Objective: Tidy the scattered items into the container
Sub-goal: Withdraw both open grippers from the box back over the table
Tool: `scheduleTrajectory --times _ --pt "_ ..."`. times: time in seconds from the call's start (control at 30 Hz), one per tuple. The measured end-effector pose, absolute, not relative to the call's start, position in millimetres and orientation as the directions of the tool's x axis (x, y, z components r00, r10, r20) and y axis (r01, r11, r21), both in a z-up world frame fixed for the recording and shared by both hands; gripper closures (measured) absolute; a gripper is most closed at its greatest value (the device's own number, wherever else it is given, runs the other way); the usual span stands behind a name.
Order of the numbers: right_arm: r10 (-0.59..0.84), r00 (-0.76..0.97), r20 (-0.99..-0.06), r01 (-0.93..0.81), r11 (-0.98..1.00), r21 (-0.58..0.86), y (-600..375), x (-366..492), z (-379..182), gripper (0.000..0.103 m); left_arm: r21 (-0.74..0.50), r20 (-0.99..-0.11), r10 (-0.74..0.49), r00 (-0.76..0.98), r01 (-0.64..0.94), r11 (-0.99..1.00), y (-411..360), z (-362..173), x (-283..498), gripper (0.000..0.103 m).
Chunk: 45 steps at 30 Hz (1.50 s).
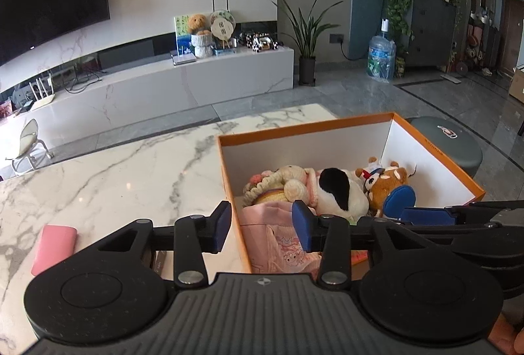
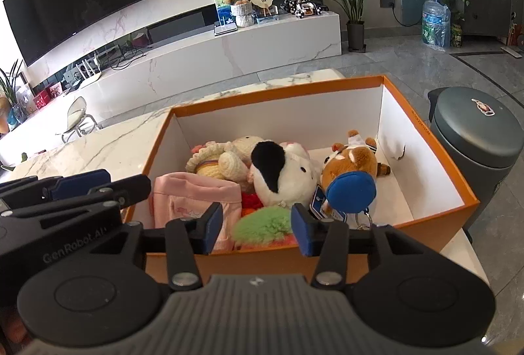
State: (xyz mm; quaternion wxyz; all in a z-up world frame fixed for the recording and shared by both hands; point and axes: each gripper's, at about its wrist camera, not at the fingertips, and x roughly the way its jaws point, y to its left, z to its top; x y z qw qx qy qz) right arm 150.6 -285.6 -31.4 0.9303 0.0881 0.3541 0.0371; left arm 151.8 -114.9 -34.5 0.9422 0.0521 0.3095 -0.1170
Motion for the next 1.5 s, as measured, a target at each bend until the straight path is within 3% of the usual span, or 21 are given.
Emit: scheduleTrajectory --times 0.3,0.7,1.5 --pt "0.126 0.77 -0.626 -0.016 0.984 0.179 -272 124 -12 0.05 -0.022 -0.572 -0.193 0.797 0.22 0.975 -96 -14 125 0.055" --pt "0.143 0.799 -0.585 -0.077 0.988 0.137 -230 87 12 0.042 -0.015 -0.546 -0.094 0.832 0.102 0.995 -58 5 88 0.053" --pt "0.237 0.789 -0.567 -0.256 0.965 0.048 -112 38 13 0.027 -0.068 -0.587 0.088 0.805 -0.157 0.985 59 -12 26 0.051"
